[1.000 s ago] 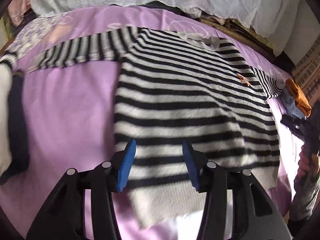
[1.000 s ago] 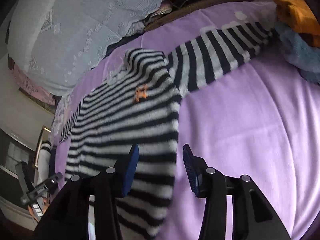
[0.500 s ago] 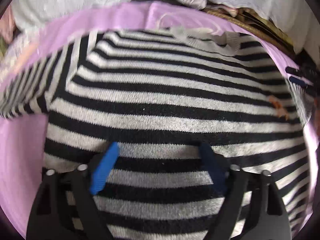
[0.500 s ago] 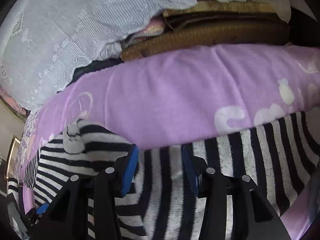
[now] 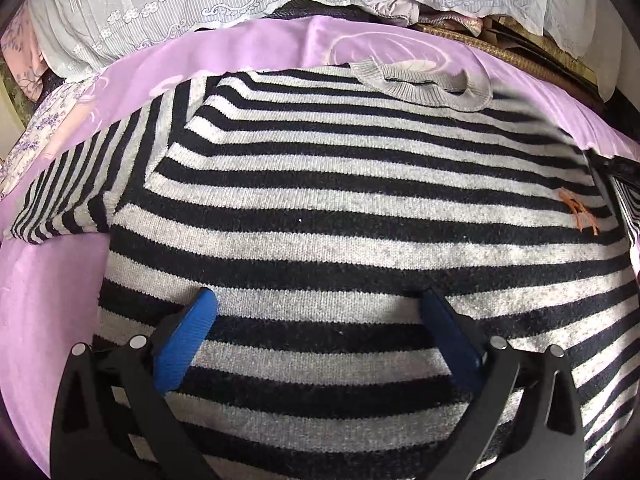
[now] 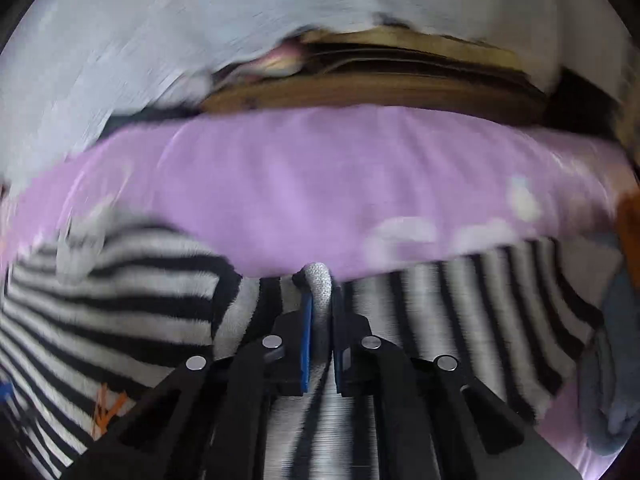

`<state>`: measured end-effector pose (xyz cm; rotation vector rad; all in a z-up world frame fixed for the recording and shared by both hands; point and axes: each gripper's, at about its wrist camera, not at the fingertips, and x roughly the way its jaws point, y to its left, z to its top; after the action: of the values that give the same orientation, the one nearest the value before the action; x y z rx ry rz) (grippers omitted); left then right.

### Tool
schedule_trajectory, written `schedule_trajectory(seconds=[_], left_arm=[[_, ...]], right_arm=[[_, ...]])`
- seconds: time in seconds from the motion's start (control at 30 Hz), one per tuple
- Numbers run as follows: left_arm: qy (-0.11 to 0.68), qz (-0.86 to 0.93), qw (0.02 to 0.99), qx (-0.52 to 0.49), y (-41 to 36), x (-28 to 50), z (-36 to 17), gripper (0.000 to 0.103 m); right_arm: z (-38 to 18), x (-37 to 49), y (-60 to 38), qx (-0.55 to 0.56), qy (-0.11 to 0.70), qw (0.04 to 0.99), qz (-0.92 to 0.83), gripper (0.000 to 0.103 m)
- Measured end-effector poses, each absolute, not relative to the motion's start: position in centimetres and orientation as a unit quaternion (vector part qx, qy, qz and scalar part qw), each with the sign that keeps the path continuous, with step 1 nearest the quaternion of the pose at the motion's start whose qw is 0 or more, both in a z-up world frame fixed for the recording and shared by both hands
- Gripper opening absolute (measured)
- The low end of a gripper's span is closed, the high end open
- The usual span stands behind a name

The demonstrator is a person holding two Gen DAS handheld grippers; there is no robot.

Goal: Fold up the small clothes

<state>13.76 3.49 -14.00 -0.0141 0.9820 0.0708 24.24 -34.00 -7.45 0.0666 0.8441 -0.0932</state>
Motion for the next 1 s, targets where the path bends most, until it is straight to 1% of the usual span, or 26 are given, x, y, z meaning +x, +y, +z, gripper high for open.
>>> schedule_trajectory(seconds=[0.07,0.13,0.2,0.27,0.43,0.53,0.67,0.8,0.83,0.9,1.0], left_arm=[[0.470,0.036,0.882,-0.004,3.3,13.5,-14.0,0.099],[0.470,0.037,0.882,-0.003,3.4,13.5,-14.0,0.099],[0.471,0.036,0.881,-0.003,3.2,13.4,-13.9,0.099],[0.473,0.038,0.880,-0.005,3.1,12.9,-13.6,0.099],[0.477,0.046,0.877,-0.012,3.6,13.0,-13.4,0.099],[0.476,0.052,0.878,-0.003,3.3,13.0,-13.7,0.099],[0.471,0.056,0.880,0.003,3.0,12.9,-13.6,0.099],[0.469,0.046,0.882,0.007,2.2,12.3,-12.3,0.098],[0.467,0.035,0.883,0.010,1.5,12.2,-11.6,0.098],[0.460,0.018,0.888,0.020,0.0,12.2,-10.3,0.098],[0.451,-0.001,0.891,0.048,-3.9,13.4,-8.5,0.098]], right_arm=[[-7.9,24.2,-36.3,0.096,0.414,0.905,-0.024,0.009],[-8.9,24.5,-37.5,0.123,0.431,0.894,-0.013,0.012],[-9.1,24.6,-37.0,0.107,0.428,0.897,-0.008,0.018],[-8.3,23.9,-37.0,0.113,0.417,0.902,-0.007,0.026],[-5.6,20.2,-38.5,0.146,0.373,0.916,-0.017,0.027],[-5.8,17.8,-40.6,0.187,0.377,0.906,-0.035,0.029],[-6.8,16.4,-41.8,0.216,0.384,0.896,-0.053,0.029],[-7.6,15.0,-43.2,0.247,0.384,0.886,-0.078,0.030],[-7.7,14.5,-43.9,0.265,0.378,0.883,-0.086,0.031],[-7.9,14.0,-45.0,0.286,0.372,0.876,-0.108,0.047],[-9.1,14.7,-46.1,0.310,0.371,0.868,-0.111,0.047]])
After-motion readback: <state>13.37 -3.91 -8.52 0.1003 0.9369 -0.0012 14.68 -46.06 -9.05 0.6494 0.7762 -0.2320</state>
